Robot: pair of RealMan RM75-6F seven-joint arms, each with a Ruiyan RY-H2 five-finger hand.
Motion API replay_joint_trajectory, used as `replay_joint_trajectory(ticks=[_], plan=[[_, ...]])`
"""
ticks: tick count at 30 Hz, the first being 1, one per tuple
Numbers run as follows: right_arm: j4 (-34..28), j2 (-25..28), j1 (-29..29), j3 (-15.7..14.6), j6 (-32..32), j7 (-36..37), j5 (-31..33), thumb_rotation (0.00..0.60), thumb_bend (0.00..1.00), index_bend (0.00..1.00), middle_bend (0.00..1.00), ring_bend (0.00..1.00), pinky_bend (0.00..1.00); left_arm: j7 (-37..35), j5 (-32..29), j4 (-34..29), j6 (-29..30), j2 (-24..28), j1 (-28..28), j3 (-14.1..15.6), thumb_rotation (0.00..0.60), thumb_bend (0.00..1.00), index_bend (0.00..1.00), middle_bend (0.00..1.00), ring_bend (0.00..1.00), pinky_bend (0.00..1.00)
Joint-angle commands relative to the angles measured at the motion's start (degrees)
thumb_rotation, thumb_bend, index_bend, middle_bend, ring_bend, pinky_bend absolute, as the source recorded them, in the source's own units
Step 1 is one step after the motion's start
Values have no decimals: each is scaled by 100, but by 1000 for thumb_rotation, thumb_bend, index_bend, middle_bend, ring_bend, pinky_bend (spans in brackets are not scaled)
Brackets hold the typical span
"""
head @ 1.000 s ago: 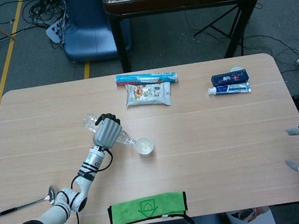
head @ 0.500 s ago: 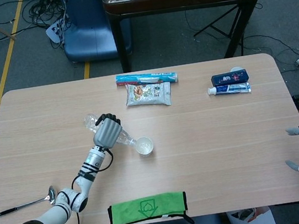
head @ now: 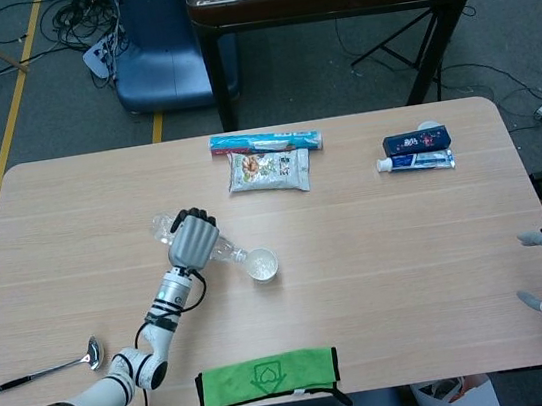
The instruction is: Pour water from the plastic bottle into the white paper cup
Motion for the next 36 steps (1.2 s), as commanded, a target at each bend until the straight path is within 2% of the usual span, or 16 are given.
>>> replay_joint_trajectory(ticks=[1,13,22,29,36], plan=[[3,0,-2,0,3,3,0,600,80,258,311,176,338,88,-59,-92,4,13,18,-38,600,20,606,585,550,693],[9,-4,8,0,-20,-2,10,600,80,258,311,176,338,277,-608,-604,37,35,184,-335,600,20,607,586,552,694],[-1,9,-5,-4,16,22,-13,600,80,258,311,176,338,295,-1164,-992,199,65,284,-719,600,20,608,587,552,695],[-14,7,-8,-14,24,-3,-32,600,80,258,311,176,338,506,-1392,-1315,340,251,364,-767,600,20,607,587,552,695],[-12,-11,5,-17,-14,-42,-18,600,80,258,311,176,338,607,-1935,-1827,508,493,516,-1031,600,20,608,587,553,695]])
